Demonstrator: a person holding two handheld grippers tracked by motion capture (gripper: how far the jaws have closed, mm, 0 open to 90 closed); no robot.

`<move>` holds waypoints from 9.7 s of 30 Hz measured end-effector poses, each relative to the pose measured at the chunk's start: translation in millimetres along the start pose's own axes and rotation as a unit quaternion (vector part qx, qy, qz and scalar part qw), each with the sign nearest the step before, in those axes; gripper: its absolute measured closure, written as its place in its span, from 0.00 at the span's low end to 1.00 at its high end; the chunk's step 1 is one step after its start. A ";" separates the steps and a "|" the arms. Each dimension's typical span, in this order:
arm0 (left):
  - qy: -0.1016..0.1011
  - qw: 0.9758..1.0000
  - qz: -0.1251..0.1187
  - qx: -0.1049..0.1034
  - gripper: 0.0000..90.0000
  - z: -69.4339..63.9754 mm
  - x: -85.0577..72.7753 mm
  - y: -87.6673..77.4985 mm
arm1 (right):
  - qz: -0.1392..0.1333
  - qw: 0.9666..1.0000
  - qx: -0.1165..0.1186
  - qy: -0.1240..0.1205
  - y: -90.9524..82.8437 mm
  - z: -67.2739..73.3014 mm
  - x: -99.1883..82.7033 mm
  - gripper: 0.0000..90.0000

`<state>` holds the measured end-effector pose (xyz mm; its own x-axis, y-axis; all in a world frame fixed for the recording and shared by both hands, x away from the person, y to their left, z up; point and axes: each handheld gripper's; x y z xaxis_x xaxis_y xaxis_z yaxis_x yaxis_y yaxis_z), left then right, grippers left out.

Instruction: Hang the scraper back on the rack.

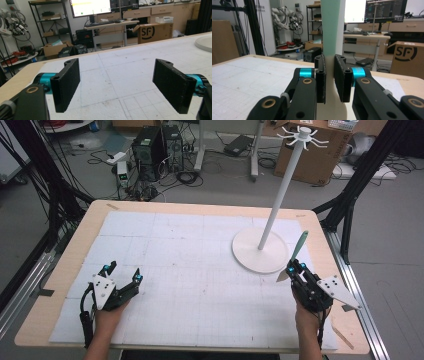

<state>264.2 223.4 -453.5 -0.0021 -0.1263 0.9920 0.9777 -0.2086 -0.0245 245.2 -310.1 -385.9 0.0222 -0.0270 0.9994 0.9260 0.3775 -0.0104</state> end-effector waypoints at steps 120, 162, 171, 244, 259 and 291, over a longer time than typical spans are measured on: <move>-0.001 1.000 -0.002 0.000 0.25 0.0 -0.1 -0.2 | -0.051 0.996 -0.051 -0.047 106.6 -6.0 130.0 0.90; -0.003 1.000 -0.004 -0.001 0.25 -0.1 -0.2 -0.3 | -0.020 0.997 -0.063 -0.040 117.9 -11.8 135.9 0.90; -0.004 1.000 -0.004 -0.002 0.25 0.0 -0.2 -0.3 | -0.017 0.997 -0.060 -0.039 118.7 -13.4 135.4 0.88; -0.003 1.000 -0.004 -0.001 0.25 0.3 -0.3 -0.7 | -0.017 1.000 -0.014 0.006 -7.5 -6.0 -42.0 0.18; -0.005 1.000 -0.004 0.000 0.25 0.2 -0.3 -0.3 | 0.000 1.000 -0.007 0.019 -7.1 -8.5 -59.8 0.18; -0.002 1.000 -0.009 0.000 0.25 -0.2 -0.6 -1.4 | 0.002 1.000 -0.009 0.016 -5.8 -8.1 -61.2 0.18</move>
<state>262.8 223.6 -454.0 -0.0181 -0.1180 0.9929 0.9775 -0.2108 -0.0072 241.5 -318.1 -447.3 0.0383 -0.0550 0.9978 0.9325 0.3608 -0.0159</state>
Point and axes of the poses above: each handheld gripper's, and its own axes: y roughly forward along the jaws, x roughly out of its top, z roughly to its left, and after that the axes turned 1 degree about x, right-handed
